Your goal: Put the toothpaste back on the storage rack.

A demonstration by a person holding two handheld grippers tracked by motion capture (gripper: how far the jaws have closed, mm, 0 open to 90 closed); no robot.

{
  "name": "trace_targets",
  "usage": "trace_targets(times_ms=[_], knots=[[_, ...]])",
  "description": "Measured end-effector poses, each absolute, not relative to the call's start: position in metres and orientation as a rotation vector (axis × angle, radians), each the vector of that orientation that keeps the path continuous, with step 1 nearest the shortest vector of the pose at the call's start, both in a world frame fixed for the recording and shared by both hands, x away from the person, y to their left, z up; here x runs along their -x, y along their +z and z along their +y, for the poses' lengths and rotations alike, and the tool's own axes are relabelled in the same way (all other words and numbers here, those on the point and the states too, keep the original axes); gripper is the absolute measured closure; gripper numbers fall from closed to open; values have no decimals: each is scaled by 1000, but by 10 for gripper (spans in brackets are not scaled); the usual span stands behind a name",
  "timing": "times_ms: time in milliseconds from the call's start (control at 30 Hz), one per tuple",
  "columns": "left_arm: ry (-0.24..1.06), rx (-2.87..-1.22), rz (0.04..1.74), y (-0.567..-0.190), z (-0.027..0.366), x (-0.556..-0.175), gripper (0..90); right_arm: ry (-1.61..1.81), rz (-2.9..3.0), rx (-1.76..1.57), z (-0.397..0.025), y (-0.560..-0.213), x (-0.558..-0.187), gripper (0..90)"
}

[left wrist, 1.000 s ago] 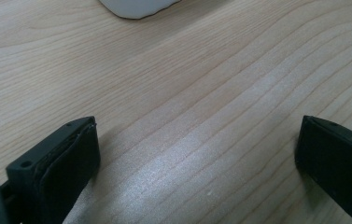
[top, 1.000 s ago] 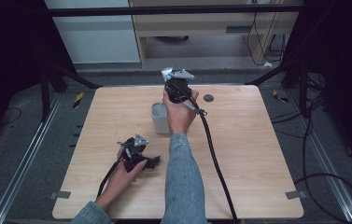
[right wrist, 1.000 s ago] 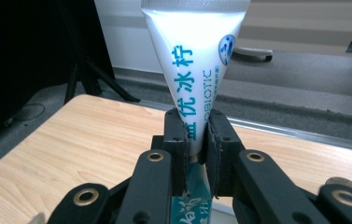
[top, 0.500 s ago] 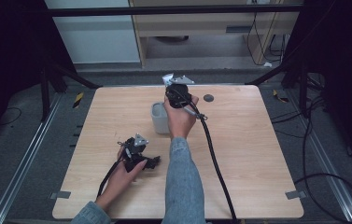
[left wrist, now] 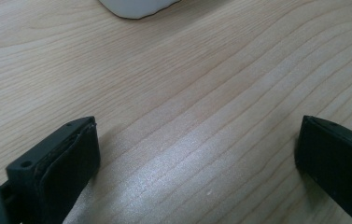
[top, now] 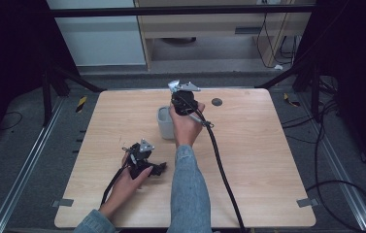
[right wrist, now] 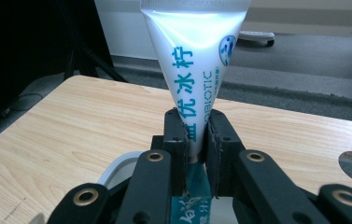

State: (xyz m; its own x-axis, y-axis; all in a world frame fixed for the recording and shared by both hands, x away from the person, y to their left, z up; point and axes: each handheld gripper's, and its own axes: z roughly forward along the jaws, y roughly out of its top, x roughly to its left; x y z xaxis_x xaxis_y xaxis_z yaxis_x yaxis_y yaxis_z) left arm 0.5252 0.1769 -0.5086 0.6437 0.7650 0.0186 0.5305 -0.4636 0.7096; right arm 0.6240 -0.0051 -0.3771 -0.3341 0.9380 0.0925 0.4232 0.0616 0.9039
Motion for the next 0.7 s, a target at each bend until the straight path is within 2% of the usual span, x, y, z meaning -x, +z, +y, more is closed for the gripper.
trace_targets(times_ms=[700], knots=[[440, -2178, 1003, -509, 177, -525, 0, 1195, 1872, -1319, 1, -385, -620, 799]])
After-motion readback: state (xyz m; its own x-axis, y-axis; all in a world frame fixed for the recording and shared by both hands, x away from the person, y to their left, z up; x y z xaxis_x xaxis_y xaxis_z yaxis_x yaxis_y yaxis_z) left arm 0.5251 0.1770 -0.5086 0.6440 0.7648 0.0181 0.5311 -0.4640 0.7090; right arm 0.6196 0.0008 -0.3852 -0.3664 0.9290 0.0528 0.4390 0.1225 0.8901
